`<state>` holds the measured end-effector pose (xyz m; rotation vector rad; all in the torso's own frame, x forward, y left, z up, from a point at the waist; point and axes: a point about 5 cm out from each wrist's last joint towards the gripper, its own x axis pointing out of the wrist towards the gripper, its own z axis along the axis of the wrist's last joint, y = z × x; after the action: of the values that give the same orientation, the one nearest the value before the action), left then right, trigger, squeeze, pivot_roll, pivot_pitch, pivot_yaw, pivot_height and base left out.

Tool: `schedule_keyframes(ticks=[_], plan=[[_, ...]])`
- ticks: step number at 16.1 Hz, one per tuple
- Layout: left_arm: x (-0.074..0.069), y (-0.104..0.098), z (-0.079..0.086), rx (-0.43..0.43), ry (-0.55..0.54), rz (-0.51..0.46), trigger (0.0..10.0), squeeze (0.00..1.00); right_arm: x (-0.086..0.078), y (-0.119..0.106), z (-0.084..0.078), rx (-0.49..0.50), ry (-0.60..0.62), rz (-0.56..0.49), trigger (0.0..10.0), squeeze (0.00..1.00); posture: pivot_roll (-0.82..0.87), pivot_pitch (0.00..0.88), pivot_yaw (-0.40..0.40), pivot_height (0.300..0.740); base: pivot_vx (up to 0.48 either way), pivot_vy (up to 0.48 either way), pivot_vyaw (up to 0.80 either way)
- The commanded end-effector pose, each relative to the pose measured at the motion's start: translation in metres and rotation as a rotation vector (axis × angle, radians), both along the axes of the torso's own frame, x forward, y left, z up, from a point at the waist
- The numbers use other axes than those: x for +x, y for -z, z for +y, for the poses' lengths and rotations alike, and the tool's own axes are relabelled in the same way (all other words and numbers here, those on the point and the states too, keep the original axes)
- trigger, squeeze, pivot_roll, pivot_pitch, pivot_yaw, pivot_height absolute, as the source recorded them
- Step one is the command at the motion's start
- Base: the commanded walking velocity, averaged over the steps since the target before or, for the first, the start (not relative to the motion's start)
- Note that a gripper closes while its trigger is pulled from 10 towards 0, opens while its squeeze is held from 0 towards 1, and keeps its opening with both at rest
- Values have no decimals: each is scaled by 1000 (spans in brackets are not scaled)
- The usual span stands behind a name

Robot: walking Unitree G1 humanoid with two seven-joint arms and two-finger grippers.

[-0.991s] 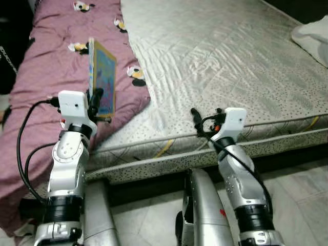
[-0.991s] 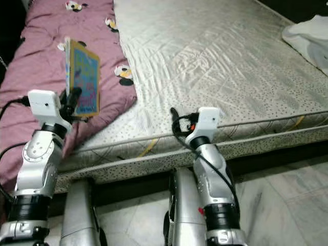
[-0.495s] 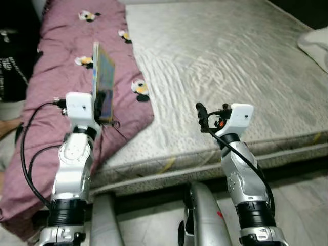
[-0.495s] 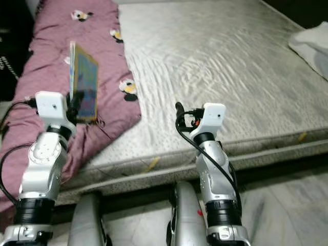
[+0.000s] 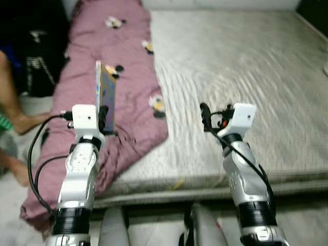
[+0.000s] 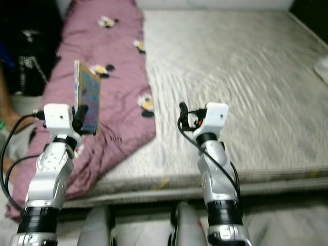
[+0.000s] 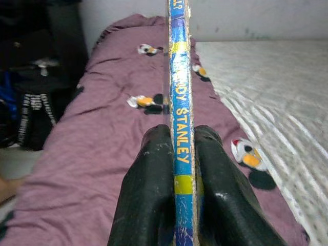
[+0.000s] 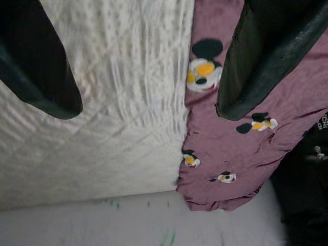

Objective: Clean up the room

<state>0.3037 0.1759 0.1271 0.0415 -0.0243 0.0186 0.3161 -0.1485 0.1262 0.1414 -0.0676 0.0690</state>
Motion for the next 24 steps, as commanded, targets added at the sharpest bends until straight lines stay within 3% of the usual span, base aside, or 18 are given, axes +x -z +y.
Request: schedule_keyframes(ticks=[1,3,8,17,21,22,24], plan=[[1,-9,-1,15,-2,-45,10000,0,0,1,-5,-29,45,2,10000,0,1,0,-35,709,0,0,0],[1,-8,-2,19,-2,-41,10000,0,1,5,-9,-57,113,24,10000,0,-1,0,-31,709,0,0,0],[0,-5,-7,-4,47,-22,10000,0,-1,7,-15,-34,125,35,10000,0,-3,0,-28,740,0,0,0],[-1,-2,-7,25,44,-10,10000,0,0,6,-15,-41,132,32,10000,0,-6,0,-35,740,0,0,0],[-3,3,-9,16,91,-9,10000,0,-3,13,-20,5,171,70,10000,0,-14,0,-31,740,0,0,0],[-2,2,-11,13,100,-11,10000,0,-3,15,-21,-4,179,88,10000,0,-14,0,-31,740,0,0,0],[1,-1,-11,6,110,-24,10000,0,-1,13,-16,-122,166,72,10000,0,-18,0,-34,740,0,0,0]])
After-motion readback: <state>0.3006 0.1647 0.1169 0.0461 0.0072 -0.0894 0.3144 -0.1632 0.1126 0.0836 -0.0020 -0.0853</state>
